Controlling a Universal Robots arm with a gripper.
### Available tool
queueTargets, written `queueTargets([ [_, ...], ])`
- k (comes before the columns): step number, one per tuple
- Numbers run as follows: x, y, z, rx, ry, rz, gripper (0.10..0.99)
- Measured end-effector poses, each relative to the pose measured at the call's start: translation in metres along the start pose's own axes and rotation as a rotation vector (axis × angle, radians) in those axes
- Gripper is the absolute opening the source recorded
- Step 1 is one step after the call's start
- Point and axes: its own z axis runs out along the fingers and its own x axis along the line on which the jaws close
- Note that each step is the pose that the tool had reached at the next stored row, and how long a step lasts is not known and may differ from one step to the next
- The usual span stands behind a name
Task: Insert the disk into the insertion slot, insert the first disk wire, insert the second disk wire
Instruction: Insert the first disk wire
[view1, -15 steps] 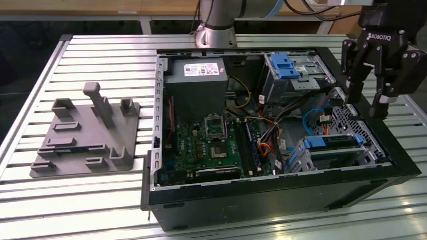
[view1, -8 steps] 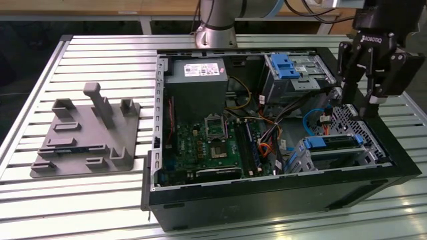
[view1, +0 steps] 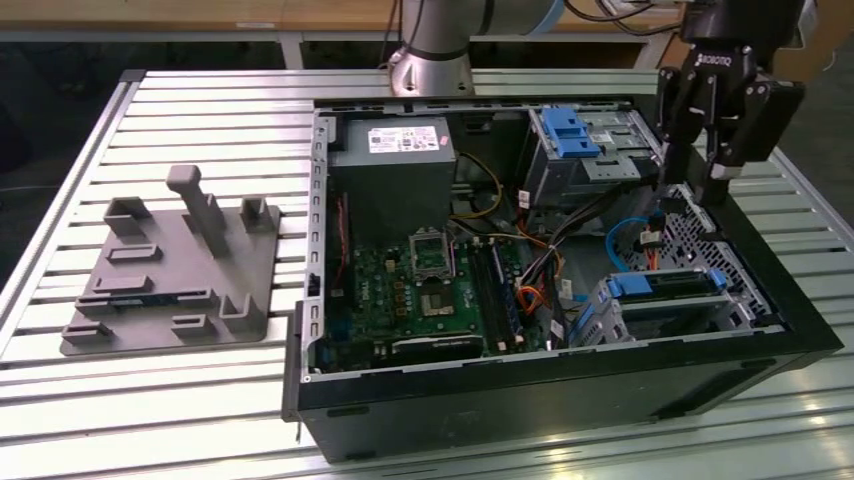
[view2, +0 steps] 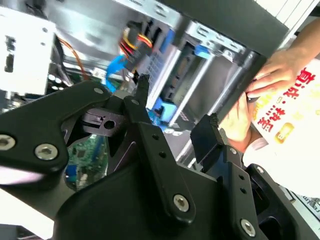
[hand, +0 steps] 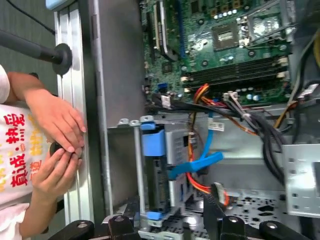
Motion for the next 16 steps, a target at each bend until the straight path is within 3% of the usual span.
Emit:
queueTargets([
  [6, -0.0185, -0.017, 0.0013, -0.001, 0.0003, -0.001, 0.616],
  [9, -0.0266, -0.0197, 0.0026, -0.002, 0.0033, 0.0, 0.6],
  [10, -0.0284, -0.0196, 0.0036, -0.003, 0.0052, 0.002, 0.537],
  [11, -0.031, -0.0194, 0.0056, -0.005, 0.0101, 0.008, 0.537],
  [13, -0.0326, -0.0193, 0.0069, -0.012, 0.0175, 0.023, 0.412],
  [16, -0.0334, -0.0193, 0.0085, -0.032, 0.0192, 0.062, 0.412],
])
